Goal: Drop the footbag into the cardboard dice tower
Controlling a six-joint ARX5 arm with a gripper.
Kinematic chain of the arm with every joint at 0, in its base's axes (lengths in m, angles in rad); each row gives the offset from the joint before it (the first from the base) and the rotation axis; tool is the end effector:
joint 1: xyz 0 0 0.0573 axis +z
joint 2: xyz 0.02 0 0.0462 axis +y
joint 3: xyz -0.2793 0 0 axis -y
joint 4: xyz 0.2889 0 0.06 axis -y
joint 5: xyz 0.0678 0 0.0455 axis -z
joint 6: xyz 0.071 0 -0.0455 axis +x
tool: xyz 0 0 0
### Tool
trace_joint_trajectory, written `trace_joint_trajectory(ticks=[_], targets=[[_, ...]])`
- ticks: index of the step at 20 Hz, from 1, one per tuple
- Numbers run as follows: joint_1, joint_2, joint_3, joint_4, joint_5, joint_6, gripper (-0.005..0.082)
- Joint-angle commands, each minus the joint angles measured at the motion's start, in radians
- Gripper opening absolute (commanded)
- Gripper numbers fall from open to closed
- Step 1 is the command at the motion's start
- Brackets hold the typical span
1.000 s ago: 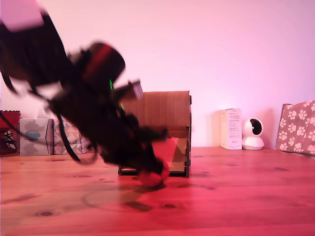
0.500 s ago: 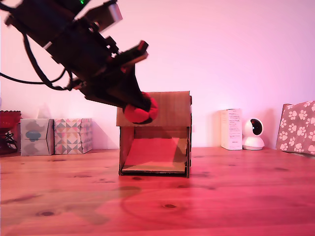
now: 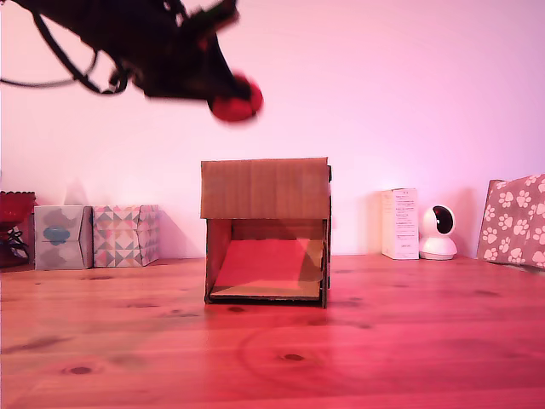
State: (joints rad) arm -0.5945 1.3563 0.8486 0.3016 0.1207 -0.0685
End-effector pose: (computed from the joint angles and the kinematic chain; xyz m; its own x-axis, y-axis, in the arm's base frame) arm 0.3080 -0.2185 0.2601 0.7376 -0.6440 -0.2032 0.6405 0.7625 -0.0916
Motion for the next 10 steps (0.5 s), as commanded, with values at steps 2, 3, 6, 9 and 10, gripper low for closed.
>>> trace_joint_trajectory(ticks=[2, 3, 6, 9, 10], targets=[[0.003, -0.002, 0.014, 0.087, 0.001, 0.024, 0.0064], [0.003, 0.000, 0.031, 0.088, 0.001, 0.033, 0.0064], [0.005, 0.033, 0.120, 0.035, 0.003, 0.053, 0.0064], [0.006, 0.126, 0.272, -0.113, 0.009, 0.076, 0.0064], [0.009, 0.159, 0.326, -0.166, 0.012, 0.078, 0.0064]])
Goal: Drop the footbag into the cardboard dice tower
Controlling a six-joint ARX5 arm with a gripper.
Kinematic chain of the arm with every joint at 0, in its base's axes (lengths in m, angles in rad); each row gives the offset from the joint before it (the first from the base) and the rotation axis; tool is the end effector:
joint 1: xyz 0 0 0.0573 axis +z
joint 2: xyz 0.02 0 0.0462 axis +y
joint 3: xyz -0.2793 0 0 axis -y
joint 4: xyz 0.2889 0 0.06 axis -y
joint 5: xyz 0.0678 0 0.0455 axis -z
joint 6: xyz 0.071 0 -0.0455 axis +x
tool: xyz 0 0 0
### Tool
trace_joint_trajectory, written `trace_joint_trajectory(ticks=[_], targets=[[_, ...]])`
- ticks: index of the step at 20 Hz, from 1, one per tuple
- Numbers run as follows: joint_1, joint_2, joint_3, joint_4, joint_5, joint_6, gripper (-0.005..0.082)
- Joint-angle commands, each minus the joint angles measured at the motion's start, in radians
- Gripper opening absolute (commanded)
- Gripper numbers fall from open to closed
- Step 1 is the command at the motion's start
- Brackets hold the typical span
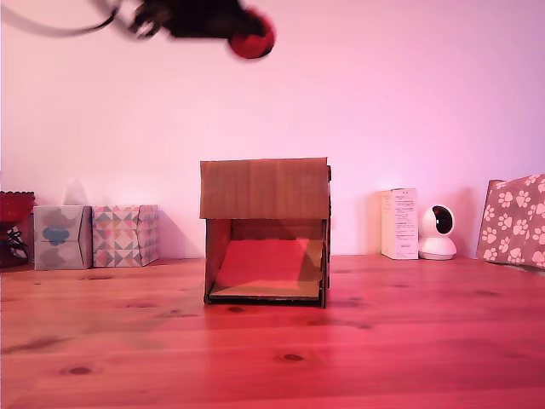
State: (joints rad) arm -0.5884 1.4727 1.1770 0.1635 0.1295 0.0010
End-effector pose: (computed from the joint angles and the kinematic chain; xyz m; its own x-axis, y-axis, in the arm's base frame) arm 0.3472 -0.2427 0.3364 0.7460 -0.6530 -0.1307 0.6570 0.7537 -0.0160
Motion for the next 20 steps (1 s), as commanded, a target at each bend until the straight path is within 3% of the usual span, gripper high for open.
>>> trace_joint_trajectory(ticks=[1, 5, 8, 18, 19, 20], targets=[[0.004, 0.083, 0.053, -0.081, 0.013, 0.010, 0.0064], [0.017, 0.241, 0.268, -0.284, 0.023, 0.054, 0.0064], [0.030, 0.321, 0.377, -0.369, 0.023, 0.061, 0.0064], [0.053, 0.347, 0.403, -0.394, 0.023, 0.061, 0.0073], [0.053, 0.347, 0.404, -0.394, 0.023, 0.061, 0.0145], [0.053, 0.347, 0.410, -0.396, 0.023, 0.060, 0.0277]])
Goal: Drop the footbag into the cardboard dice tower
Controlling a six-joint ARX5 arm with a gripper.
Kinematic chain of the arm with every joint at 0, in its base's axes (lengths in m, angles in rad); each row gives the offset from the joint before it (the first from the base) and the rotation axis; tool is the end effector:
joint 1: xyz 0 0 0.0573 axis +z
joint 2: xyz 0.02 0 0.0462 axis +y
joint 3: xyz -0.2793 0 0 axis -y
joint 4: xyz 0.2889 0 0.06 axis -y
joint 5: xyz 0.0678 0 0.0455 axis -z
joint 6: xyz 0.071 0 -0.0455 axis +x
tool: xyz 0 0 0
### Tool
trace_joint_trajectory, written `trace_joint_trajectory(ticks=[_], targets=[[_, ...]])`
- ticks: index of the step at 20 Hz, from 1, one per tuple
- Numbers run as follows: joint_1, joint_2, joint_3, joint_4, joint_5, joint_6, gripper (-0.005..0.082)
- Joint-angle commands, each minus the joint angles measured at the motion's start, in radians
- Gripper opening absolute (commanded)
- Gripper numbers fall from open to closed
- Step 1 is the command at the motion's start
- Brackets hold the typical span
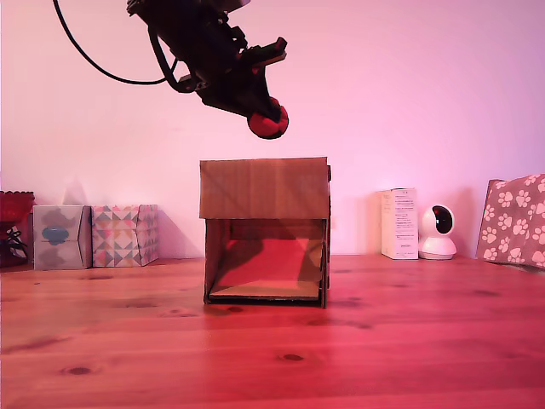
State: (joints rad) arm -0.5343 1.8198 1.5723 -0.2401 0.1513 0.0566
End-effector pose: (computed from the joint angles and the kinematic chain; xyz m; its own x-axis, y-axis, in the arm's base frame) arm 0.4296 -0.2666 0.2969 0.6749 -0.5745 -0.4632 0.6398 0.7682 -0.0205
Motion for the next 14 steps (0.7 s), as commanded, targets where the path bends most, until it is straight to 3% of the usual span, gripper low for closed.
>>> trace_joint_trajectory(ticks=[1, 2, 3, 6, 8, 12, 14], targets=[[-0.002, -0.001, 0.022, 0.002, 0.001, 0.005, 0.0436], [-0.002, -0.002, 0.031, -0.003, 0.001, 0.005, 0.0577], [-0.002, -0.003, 0.042, -0.013, 0.000, 0.005, 0.0650], [-0.002, -0.018, 0.071, -0.079, -0.002, 0.006, 0.0624], [-0.002, -0.042, 0.071, -0.118, -0.002, 0.021, 0.0477], [-0.003, -0.114, 0.071, -0.263, 0.033, 0.030, 0.0054], [-0.002, -0.141, 0.069, -0.331, 0.064, 0.030, 0.0006]])
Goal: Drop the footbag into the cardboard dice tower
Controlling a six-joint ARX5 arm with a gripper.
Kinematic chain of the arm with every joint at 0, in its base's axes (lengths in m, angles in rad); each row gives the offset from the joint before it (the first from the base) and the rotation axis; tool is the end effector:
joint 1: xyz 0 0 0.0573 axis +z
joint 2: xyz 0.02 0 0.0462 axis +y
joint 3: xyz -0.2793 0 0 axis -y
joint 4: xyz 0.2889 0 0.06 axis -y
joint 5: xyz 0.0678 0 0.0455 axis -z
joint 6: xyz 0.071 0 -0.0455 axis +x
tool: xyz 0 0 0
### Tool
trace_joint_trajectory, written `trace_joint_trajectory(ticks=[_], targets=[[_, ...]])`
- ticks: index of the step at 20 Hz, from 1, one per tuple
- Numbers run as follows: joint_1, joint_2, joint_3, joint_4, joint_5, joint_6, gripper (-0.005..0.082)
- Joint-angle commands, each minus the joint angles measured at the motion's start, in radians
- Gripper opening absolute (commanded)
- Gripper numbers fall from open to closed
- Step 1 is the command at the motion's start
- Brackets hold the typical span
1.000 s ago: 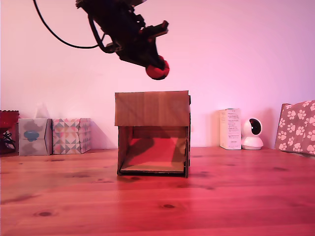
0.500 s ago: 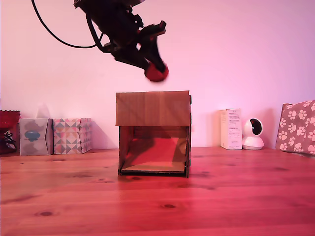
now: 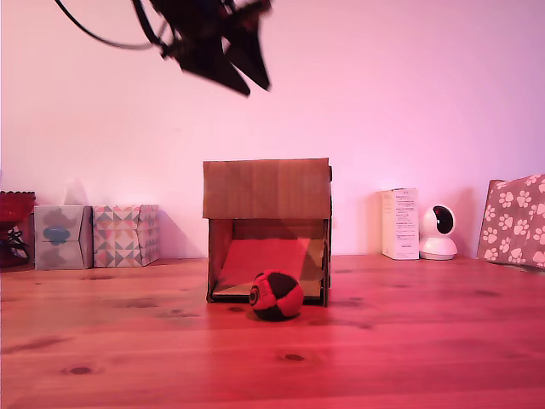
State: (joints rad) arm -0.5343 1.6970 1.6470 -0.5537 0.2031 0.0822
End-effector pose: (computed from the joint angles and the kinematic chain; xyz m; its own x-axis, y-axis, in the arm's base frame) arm 0.3884 -0.2465 0.3481 0.5912 -0.5842 -0.5560 0.6796 0.7321 -0.0465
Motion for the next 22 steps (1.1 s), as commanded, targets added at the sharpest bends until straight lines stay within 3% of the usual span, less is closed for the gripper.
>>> trace_joint_trajectory(ticks=[1, 4, 7, 11, 15, 22], targets=[[-0.001, -0.028, -0.016, -0.031, 0.037, 0.004, 0.0006], [0.010, -0.067, -0.127, 0.016, 0.064, 0.004, 0.0006], [0.011, -0.138, -0.337, 0.198, 0.070, -0.007, 0.0006], [0.010, -0.240, -0.630, 0.462, 0.097, -0.043, 0.0006], [0.001, -0.328, -0.866, 0.658, 0.097, -0.114, 0.0006], [-0.005, -0.390, -0.928, 0.656, 0.097, -0.131, 0.0006]])
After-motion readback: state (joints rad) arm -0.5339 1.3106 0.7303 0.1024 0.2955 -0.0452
